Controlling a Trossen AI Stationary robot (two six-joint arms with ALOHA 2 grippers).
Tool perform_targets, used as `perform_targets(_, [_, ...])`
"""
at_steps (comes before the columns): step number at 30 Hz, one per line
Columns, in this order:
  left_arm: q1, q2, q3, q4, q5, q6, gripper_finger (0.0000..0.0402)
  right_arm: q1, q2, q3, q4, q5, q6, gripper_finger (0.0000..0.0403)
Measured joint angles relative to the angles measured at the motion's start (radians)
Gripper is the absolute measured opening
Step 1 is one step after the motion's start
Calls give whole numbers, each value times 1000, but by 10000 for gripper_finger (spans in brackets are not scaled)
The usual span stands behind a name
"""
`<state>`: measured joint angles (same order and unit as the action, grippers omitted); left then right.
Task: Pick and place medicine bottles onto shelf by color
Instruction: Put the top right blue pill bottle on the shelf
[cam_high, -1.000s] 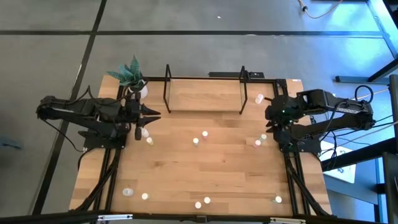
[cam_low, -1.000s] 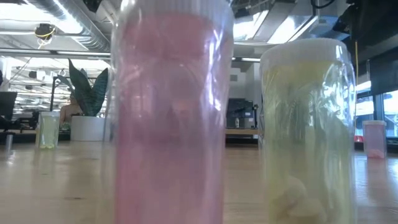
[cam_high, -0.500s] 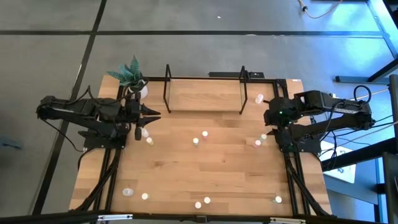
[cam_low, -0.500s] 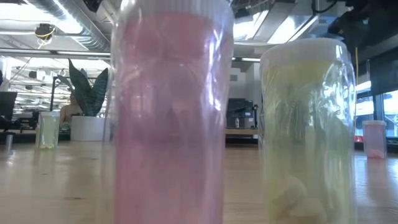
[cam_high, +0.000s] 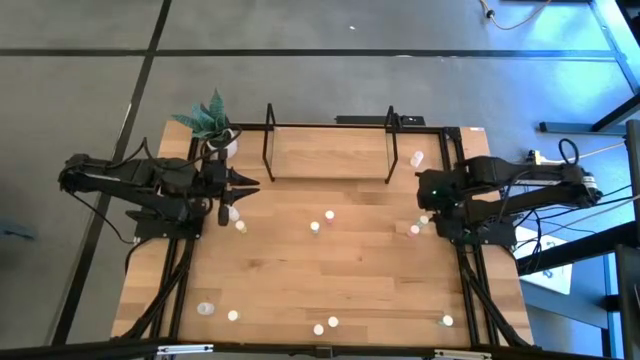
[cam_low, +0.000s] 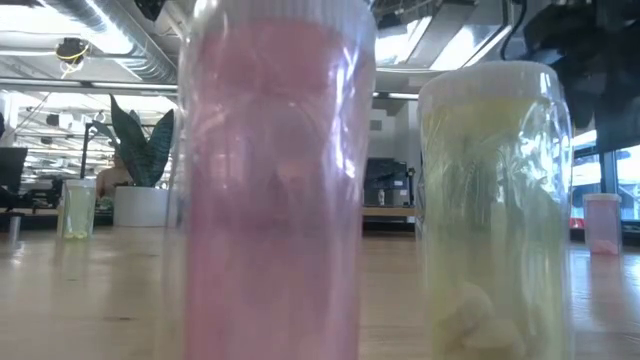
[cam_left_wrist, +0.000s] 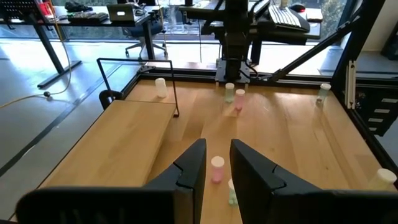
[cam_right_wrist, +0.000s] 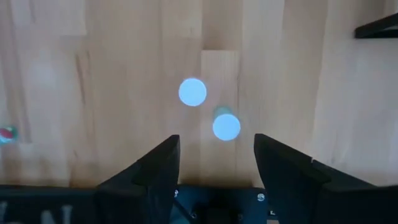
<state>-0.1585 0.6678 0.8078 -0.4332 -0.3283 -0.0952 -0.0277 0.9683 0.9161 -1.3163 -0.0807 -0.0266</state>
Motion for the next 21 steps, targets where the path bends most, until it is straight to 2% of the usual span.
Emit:
perform_targets(9, [0, 0, 0, 0, 0, -2, 66, 0, 45, -76, 49, 0, 22, 207])
perform_targets(21, [0, 0, 0, -1, 0, 1, 66, 0, 104, -77, 55, 0, 22, 207])
